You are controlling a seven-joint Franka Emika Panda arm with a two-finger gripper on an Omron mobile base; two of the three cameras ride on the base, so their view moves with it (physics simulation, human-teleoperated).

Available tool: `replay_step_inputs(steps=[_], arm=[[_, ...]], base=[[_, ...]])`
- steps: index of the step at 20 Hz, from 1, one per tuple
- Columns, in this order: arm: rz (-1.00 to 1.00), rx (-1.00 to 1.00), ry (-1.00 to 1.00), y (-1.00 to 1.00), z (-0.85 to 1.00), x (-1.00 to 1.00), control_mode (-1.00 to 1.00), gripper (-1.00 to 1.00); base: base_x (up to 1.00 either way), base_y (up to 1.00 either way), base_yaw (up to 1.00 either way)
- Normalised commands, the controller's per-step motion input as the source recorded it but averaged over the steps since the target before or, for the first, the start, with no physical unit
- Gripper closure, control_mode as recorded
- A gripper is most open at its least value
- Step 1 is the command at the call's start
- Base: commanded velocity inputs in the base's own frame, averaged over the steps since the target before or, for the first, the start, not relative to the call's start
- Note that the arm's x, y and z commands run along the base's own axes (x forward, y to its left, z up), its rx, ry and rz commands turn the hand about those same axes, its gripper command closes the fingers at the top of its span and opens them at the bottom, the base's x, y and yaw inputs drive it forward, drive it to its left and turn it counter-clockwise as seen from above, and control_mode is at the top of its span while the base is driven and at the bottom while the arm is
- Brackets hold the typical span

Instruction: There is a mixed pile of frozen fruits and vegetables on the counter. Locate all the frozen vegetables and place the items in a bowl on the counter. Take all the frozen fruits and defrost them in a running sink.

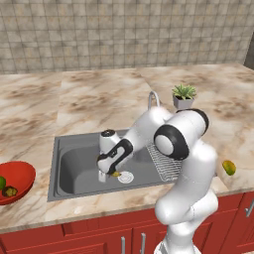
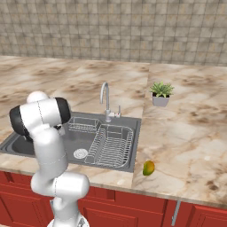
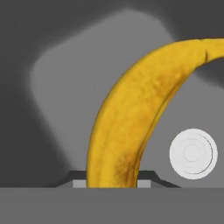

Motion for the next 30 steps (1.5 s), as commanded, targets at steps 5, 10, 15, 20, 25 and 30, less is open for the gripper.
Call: replay_step_inputs(steps=[5, 10, 15, 20, 25, 30], arm=[[-0.09, -0.01, 0.0, 0.15, -0.36, 0.4, -1.0, 1.0], [-0.11, -0.04, -0.01, 0.14, -0.44, 0.4, -1.0, 1.0], [-0.13, -0.07, -0.03, 0.19, -0.54, 0.32, -1.0, 1.0], [-0.13, -0.11, -0.04, 0.27, -0.64, 0.22, -1.0, 1.0], [-0.14, -0.12, -0.05, 0.28, -0.65, 0.17, -1.0, 1.0], [-0.14, -0.07, -0.06, 0.23, -0.46, 0.15, -1.0, -1.0]], base=[[0.0, 0.0, 0.0], [0.0, 0.0, 0.0], [0.0, 0.0, 0.0], [0.0, 0.0, 0.0], [0.0, 0.0, 0.0], [0.0, 0.0, 0.0]])
